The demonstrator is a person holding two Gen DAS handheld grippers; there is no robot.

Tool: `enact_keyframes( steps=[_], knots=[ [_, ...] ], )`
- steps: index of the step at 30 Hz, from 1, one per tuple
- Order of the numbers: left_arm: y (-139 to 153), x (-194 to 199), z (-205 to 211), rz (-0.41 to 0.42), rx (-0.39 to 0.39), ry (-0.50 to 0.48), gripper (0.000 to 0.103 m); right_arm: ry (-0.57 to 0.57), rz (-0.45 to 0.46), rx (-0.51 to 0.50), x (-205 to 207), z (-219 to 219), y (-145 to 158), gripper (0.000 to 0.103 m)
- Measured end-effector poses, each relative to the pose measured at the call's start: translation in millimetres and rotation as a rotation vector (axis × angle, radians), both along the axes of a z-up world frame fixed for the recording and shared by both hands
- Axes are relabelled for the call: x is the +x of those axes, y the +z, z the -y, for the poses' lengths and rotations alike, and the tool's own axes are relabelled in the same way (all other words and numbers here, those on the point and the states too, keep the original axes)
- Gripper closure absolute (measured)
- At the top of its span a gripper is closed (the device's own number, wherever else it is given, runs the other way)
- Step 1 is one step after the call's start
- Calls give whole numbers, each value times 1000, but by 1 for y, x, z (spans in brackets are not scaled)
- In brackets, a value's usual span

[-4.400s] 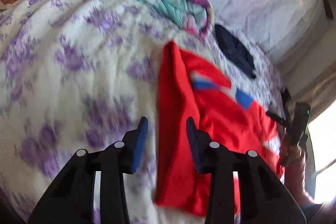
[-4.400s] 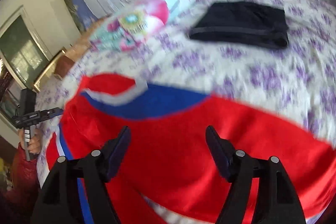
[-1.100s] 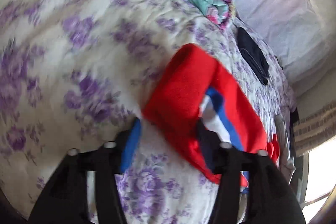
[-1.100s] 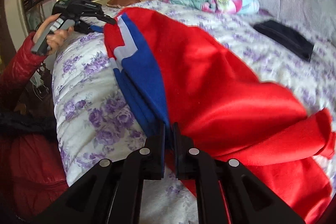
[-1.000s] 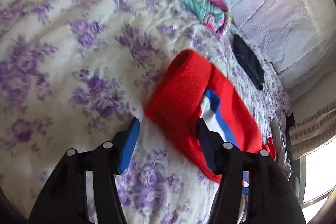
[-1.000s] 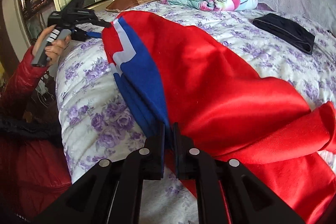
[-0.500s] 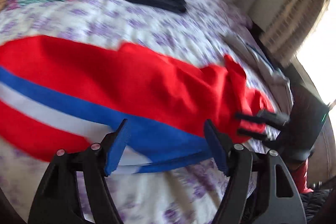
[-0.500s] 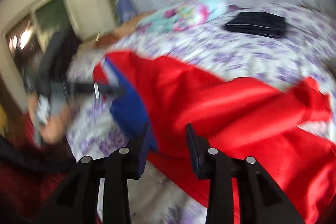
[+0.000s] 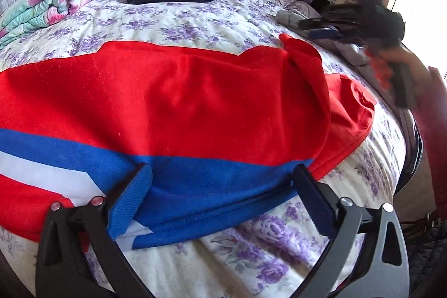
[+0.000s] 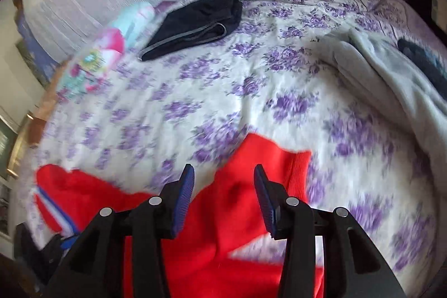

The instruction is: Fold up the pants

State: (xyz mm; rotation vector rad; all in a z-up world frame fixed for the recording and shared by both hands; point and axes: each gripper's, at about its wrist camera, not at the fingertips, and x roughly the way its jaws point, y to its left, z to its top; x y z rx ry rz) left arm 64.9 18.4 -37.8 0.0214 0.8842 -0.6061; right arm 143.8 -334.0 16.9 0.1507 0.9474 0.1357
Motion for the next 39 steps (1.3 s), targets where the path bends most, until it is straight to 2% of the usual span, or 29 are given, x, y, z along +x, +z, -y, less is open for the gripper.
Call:
enact_keyframes(
  steps=[4,7,9,11,14,18,21,23,25,26,28,30,31,35,39],
  knots=[
    [0,-1,-5,-5,-32,-5,5,-46,-91,-125,35,-5,-19,57],
    [0,0,-8,-8,-53,-10,5,-76,-166,-176,43,-3,-35,43],
    [1,0,-9,-9,-62,-12,5,-74,-156,-185,42,-4,-40,43],
    [1,1,-10,-11,-71,-15,5,-47,-118,-188,39,-6,-39,55],
    [1,1,-13,-14,-87,-20,5,-24,-41,-100,29,-1,-27,86],
    [1,1,-14,-15,-95,-23,5,-44,115,70,-15,25,13,92],
    [1,2,-16,-18,-108,-24,5,-91,218,215,-77,64,27,93],
    [1,2,-17,-20,-118,-23,5,-144,247,294,-120,92,24,93],
    [1,2,-19,-22,-128,-22,5,-205,250,368,-165,123,5,93],
    [1,2,-18,-23,-127,-21,5,-229,234,391,-179,133,-7,93],
    [1,2,-17,-21,-120,-18,5,-265,166,393,-197,145,-32,86],
    [1,2,-16,-19,-112,-14,5,-316,137,388,-208,151,-46,68],
    [1,1,-16,-18,-109,-12,5,-293,154,436,-210,151,-47,60],
    [1,1,-17,-15,-104,-1,5,-202,204,525,-204,134,-35,57],
    [1,0,-18,-16,-113,-1,5,-196,213,494,-195,117,-32,55]
  ],
)
